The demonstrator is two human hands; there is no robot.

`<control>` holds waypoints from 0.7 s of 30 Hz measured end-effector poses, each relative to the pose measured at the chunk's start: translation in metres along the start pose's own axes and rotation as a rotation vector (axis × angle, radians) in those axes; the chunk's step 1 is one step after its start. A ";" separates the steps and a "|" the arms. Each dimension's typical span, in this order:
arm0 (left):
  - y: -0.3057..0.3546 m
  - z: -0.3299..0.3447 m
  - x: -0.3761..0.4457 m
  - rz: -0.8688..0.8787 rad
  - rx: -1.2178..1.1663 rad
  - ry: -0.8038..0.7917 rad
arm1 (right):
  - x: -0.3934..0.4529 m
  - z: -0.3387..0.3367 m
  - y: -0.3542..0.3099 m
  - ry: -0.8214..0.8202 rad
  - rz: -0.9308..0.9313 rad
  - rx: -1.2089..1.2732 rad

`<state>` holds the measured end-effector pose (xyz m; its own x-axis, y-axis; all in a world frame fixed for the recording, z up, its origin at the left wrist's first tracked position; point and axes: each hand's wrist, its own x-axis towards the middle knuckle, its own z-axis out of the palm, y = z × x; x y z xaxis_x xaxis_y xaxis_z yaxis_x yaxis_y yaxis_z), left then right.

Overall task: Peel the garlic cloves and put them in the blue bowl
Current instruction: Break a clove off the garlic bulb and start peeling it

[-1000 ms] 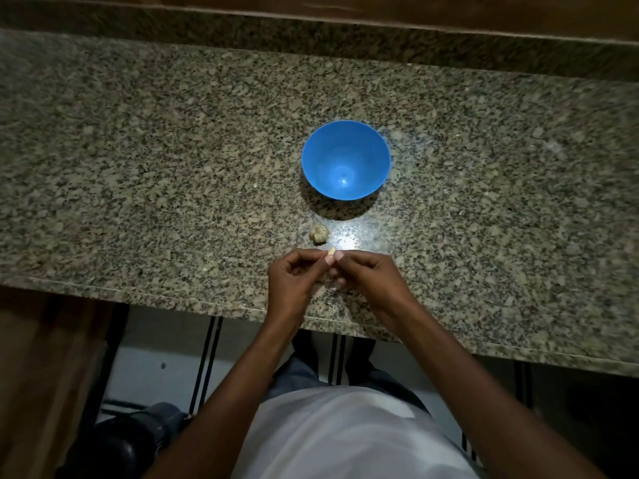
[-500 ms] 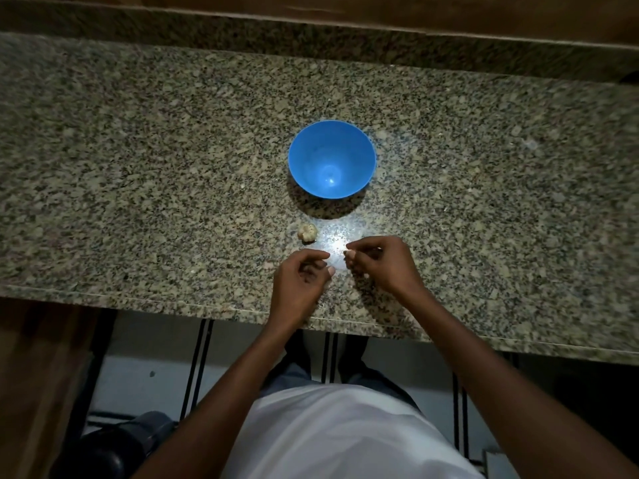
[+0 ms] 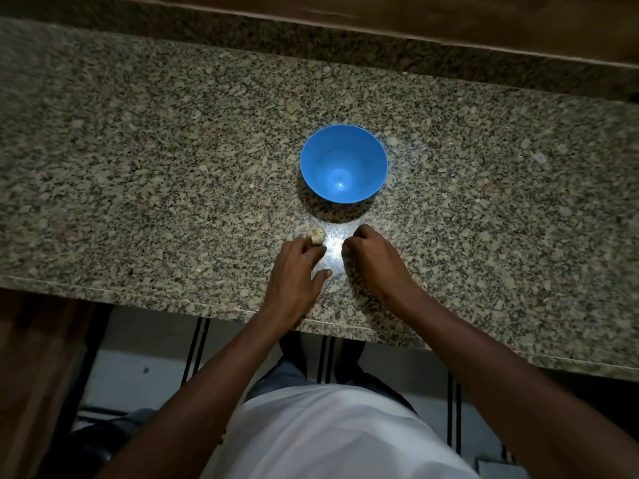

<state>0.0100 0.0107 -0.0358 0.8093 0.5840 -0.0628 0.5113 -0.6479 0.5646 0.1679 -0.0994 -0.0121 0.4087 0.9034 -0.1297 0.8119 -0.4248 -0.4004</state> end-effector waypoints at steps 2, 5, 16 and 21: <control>-0.005 -0.005 -0.004 0.016 0.112 0.022 | -0.003 0.001 0.002 -0.021 -0.032 -0.064; -0.017 -0.010 -0.008 -0.050 0.205 0.022 | -0.004 -0.004 0.003 -0.028 -0.029 -0.113; -0.025 -0.013 -0.004 -0.143 0.225 -0.107 | 0.000 -0.008 -0.010 -0.103 -0.031 -0.199; -0.025 -0.013 -0.005 -0.133 0.228 -0.099 | 0.001 -0.009 -0.011 -0.136 -0.071 -0.219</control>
<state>-0.0103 0.0304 -0.0393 0.7494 0.6279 -0.2102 0.6576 -0.6687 0.3470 0.1629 -0.0944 0.0004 0.2998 0.9245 -0.2352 0.9134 -0.3494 -0.2090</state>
